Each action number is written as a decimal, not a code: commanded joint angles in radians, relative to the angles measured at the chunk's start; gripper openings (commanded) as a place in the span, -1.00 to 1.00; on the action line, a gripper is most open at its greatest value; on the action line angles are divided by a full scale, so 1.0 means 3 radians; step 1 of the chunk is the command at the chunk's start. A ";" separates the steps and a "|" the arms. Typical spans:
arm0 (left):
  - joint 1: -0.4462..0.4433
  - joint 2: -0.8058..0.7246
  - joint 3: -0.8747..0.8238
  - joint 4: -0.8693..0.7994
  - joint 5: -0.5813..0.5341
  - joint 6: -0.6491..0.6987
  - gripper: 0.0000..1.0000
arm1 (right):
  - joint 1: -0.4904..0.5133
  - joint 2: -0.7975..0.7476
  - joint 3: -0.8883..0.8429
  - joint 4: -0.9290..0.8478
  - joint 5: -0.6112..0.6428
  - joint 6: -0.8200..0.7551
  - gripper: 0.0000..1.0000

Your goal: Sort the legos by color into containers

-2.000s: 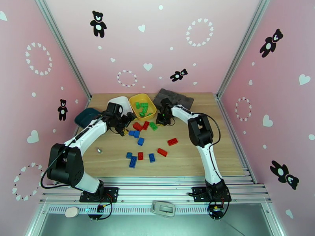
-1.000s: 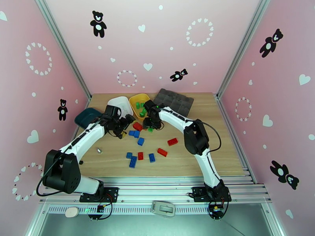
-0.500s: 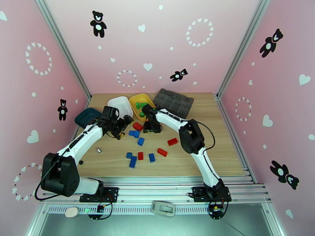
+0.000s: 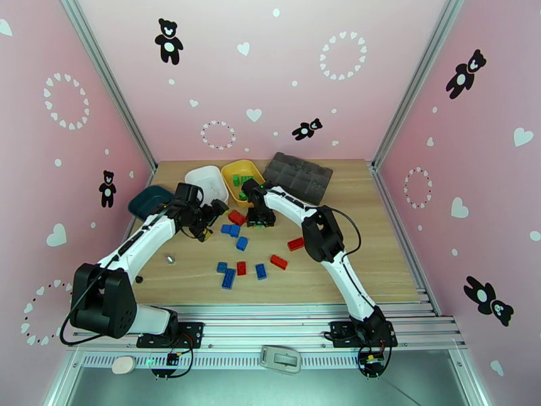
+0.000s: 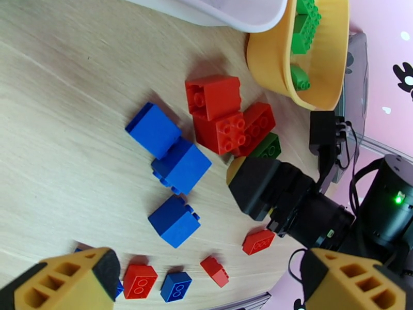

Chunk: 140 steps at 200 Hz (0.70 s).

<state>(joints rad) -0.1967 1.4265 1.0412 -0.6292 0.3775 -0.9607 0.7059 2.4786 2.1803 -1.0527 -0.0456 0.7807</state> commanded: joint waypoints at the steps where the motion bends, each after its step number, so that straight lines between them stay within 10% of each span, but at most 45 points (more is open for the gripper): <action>1: 0.0032 -0.0079 0.0024 -0.0086 0.0014 0.0062 0.96 | -0.0097 0.0065 0.0040 -0.0039 0.0191 0.0041 0.06; 140: 0.0014 0.0541 0.0603 0.0062 0.0069 -0.0008 0.97 | -0.0231 -0.0943 -0.0785 0.0206 0.0280 -0.0253 -0.58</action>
<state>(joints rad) -0.1967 1.5417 1.1549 -0.6277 0.3828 -0.9615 0.6338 2.2997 1.9564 -0.9993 0.0372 0.7429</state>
